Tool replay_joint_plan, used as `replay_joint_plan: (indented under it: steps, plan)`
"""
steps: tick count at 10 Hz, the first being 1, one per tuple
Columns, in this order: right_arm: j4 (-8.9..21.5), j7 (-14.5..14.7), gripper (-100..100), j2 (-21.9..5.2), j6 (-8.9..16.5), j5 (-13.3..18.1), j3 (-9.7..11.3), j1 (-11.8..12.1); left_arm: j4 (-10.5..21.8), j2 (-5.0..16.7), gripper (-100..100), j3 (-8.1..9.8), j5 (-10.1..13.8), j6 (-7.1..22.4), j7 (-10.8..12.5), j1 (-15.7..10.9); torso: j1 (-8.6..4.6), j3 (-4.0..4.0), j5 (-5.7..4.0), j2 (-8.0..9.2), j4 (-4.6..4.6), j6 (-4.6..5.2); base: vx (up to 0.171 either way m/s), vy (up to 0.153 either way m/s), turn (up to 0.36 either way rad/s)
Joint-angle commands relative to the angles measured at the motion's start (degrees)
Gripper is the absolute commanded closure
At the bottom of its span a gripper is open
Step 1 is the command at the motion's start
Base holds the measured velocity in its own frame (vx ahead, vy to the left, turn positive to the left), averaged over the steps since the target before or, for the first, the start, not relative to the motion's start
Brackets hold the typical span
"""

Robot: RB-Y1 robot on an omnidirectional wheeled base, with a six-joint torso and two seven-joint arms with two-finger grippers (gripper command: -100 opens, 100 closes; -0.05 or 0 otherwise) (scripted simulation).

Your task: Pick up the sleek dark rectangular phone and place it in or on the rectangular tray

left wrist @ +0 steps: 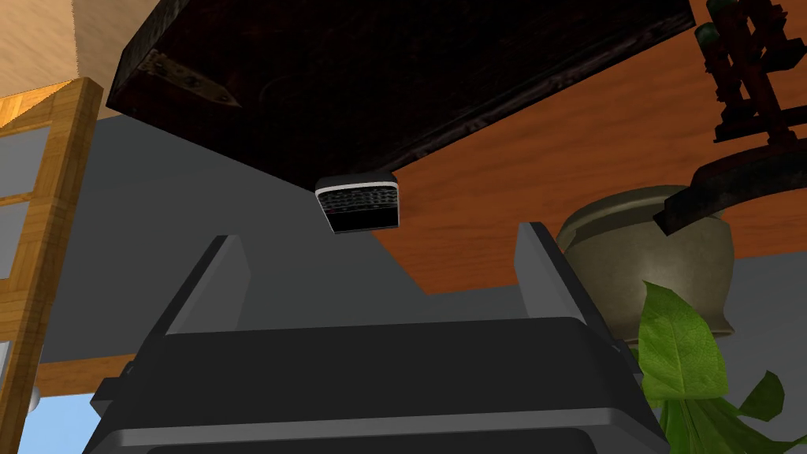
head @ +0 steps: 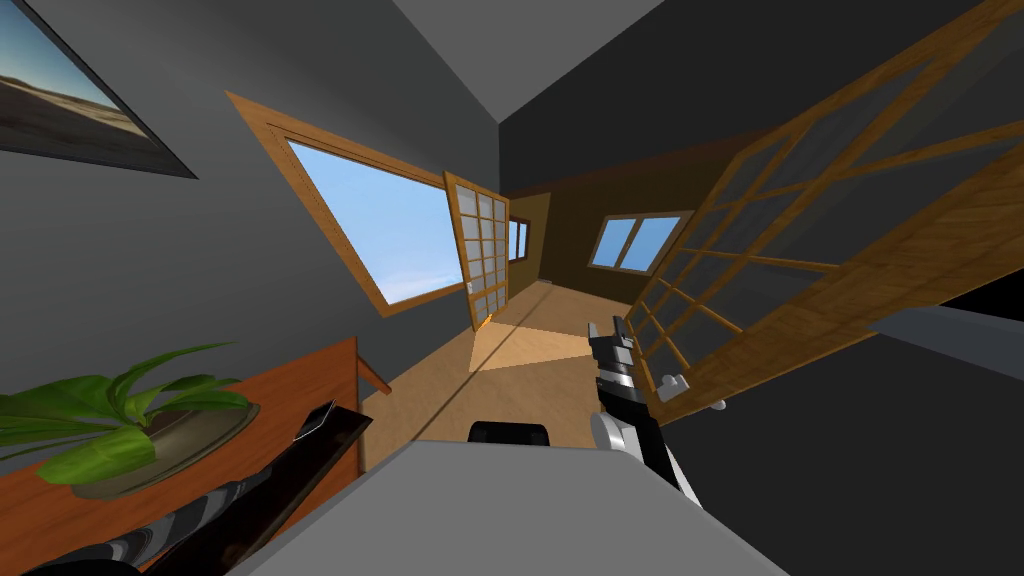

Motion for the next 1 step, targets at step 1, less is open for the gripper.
replay_joint_plan:
  steps: [1]
  plan:
    - [0.0, 0.0, 0, 0.0, 0.0, 0.0, 0.0, 0.0, 0.0, 0.0, 0, 0.0, 0.0, 0.0, 0.0, 0.0, 0.0, 0.0, 0.0, 0.0, 0.0, 0.0, 0.0, 0.0, 0.0]
